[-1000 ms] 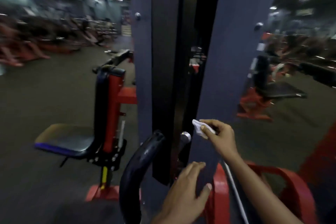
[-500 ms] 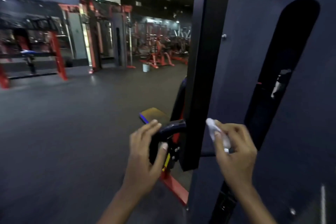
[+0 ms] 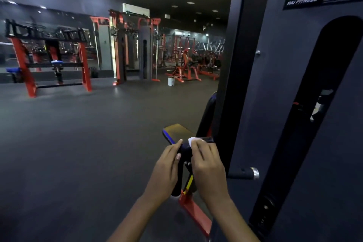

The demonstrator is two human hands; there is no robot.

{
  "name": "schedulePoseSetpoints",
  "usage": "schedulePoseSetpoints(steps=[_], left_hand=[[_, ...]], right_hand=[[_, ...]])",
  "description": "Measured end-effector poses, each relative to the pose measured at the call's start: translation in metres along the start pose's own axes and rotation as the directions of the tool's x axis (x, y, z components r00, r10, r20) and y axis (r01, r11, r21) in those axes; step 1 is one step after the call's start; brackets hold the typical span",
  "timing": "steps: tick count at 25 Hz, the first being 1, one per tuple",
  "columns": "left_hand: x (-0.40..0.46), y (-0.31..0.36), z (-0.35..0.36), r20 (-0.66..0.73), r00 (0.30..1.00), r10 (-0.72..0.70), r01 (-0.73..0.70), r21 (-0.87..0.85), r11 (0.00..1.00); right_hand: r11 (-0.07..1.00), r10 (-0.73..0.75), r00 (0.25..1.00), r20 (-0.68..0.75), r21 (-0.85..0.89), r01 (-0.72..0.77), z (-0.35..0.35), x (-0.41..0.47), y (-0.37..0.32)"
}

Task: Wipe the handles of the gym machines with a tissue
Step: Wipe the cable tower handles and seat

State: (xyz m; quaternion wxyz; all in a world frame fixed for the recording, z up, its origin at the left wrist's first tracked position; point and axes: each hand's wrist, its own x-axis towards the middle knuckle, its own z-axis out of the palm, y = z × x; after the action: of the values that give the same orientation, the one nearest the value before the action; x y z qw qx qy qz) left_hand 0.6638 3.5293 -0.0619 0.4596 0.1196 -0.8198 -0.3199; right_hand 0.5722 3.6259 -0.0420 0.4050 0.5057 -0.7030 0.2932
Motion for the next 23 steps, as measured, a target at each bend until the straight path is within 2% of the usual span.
schedulePoseSetpoints(steps=[4, 6, 8, 10, 12, 13, 14, 17, 20, 23], left_hand=[[0.002, -0.01, -0.003, 0.026, 0.999, 0.029, -0.03, 0.013, 0.999], [0.003, -0.01, -0.005, 0.043, 0.998, 0.038, -0.04, 0.05, 0.998], [0.004, 0.0, -0.005, 0.021, 0.988, 0.155, -0.156, 0.207, 0.966], [0.009, 0.021, 0.002, 0.079, 0.926, 0.37, -0.368, 0.408, 0.835], [0.014, 0.045, 0.02, 0.201, 0.842, 0.501, -0.526, 0.516, 0.676], [0.017, 0.052, 0.032, 0.241, 0.826, 0.509, -0.547, 0.558, 0.623], [0.02, 0.058, 0.044, 0.258, 0.833, 0.49, -0.536, 0.6, 0.595], [0.031, 0.061, 0.07, 0.239, 0.889, 0.391, -0.436, 0.705, 0.56], [0.032, 0.051, 0.077, 0.197, 0.925, 0.325, -0.346, 0.791, 0.504], [0.029, 0.043, 0.075, 0.194, 0.92, 0.34, -0.352, 0.792, 0.5]], right_hand=[[0.98, -0.182, 0.974, 0.135, 0.108, 0.168, 0.0, -0.015, 0.009], [0.967, -0.17, 0.985, 0.037, 0.199, 0.16, -0.008, -0.026, 0.017], [0.943, 0.036, 0.993, -0.111, 0.333, 0.003, -0.021, -0.04, 0.028], [0.872, 0.328, 0.926, -0.188, 0.437, -0.22, -0.033, -0.056, 0.049], [0.814, 0.512, 0.847, -0.144, 0.395, -0.425, -0.034, -0.07, 0.079], [0.809, 0.531, 0.842, -0.094, 0.352, -0.471, -0.03, -0.075, 0.092], [0.829, 0.5, 0.865, -0.041, 0.312, -0.465, -0.026, -0.078, 0.1], [0.921, 0.296, 0.945, 0.141, 0.22, -0.322, -0.011, -0.08, 0.104], [0.952, 0.212, 0.95, 0.229, 0.172, -0.254, 0.003, -0.079, 0.098], [0.965, 0.165, 0.937, 0.308, 0.145, -0.217, -0.002, -0.078, 0.1]])
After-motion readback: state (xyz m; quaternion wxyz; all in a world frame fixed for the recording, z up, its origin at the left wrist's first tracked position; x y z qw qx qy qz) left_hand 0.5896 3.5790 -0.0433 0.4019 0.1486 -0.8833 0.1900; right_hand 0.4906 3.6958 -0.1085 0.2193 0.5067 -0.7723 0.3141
